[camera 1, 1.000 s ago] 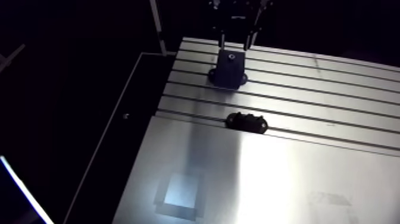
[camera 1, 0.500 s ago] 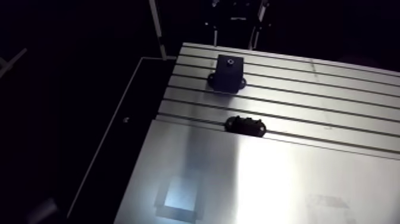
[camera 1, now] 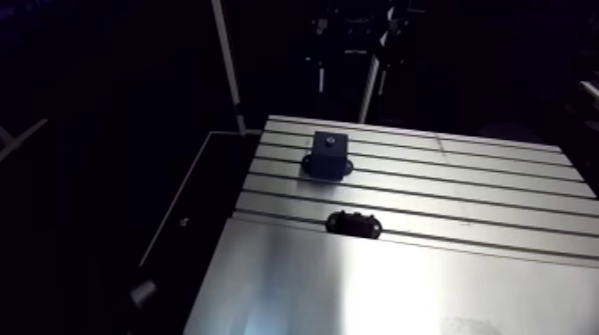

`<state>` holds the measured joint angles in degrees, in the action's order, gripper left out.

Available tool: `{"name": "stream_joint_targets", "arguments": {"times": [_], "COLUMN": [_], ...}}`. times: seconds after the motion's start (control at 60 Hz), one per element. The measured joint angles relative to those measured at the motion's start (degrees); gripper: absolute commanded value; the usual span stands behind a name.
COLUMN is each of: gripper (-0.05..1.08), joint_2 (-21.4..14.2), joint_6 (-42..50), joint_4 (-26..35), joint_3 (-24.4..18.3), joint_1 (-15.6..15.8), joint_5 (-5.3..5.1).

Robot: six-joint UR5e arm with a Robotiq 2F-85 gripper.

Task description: Pick up the M10 bolt and insert it into the hole until fully seated.

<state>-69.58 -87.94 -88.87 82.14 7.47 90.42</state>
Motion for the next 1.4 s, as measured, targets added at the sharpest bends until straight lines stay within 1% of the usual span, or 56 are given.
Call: {"name": "stream_joint_targets", "arguments": {"times": [0.25, 0.817, 1.083, 1.4], "gripper": [0.0, 0.01, 0.01, 0.01], "joint_2": [-5.44, -16.7, -18.83, -19.08], "joint_6": [-0.56, -4.35, -4.64, -4.58], "joint_4": [0.96, 2.82, 3.79, 4.4], "joint_3": [2.33, 5.6, 5.41, 4.5], "joint_1": [-1.74, -7.12, -7.81, -7.9], "joint_5": [0.09, 1.23, 1.15, 1.05]}}
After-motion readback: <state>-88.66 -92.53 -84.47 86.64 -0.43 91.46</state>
